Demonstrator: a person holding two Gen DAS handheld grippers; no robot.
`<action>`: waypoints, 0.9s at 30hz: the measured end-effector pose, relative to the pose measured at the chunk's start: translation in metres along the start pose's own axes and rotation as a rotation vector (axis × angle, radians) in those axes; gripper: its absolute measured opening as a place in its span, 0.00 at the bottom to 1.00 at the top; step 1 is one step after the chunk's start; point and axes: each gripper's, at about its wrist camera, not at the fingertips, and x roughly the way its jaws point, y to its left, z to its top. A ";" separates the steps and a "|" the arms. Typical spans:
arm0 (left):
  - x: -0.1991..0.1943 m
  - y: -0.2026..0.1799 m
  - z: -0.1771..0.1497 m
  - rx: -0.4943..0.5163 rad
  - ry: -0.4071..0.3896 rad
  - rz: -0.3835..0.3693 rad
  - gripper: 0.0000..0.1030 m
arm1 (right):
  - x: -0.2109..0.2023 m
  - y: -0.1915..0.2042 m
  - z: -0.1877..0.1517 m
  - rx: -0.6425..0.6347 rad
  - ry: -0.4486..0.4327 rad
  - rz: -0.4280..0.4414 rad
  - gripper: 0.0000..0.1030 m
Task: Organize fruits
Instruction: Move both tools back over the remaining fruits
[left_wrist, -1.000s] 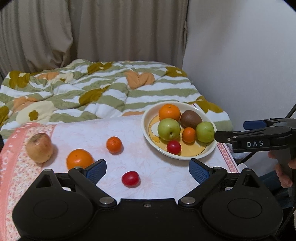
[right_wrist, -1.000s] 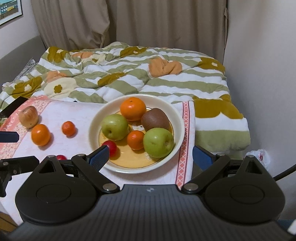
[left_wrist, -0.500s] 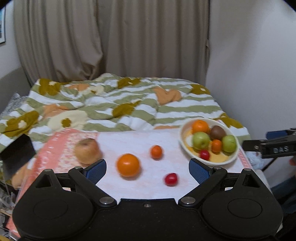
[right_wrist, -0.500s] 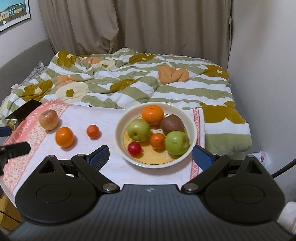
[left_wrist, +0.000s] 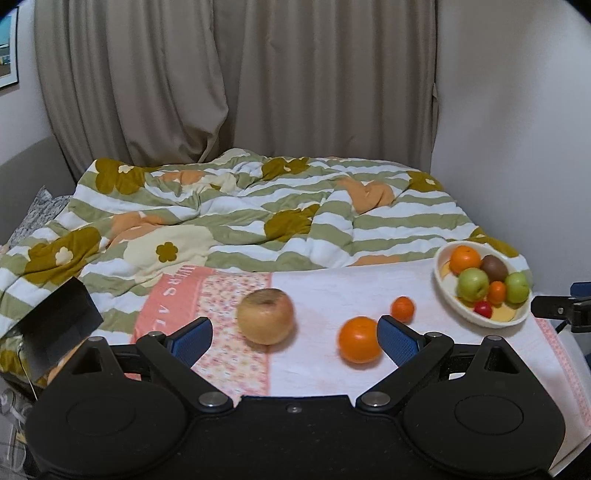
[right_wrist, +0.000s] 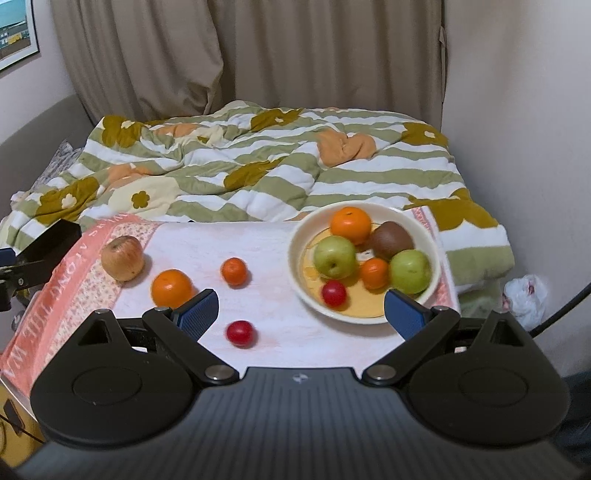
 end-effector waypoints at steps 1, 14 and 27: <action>0.003 0.007 0.000 0.007 0.002 -0.006 0.95 | 0.002 0.008 -0.001 0.003 0.000 -0.005 1.00; 0.078 0.073 0.009 0.101 0.069 -0.127 0.95 | 0.058 0.102 -0.016 -0.007 0.016 -0.047 1.00; 0.152 0.076 0.010 0.049 0.191 -0.213 0.94 | 0.136 0.143 -0.026 -0.102 0.102 -0.015 1.00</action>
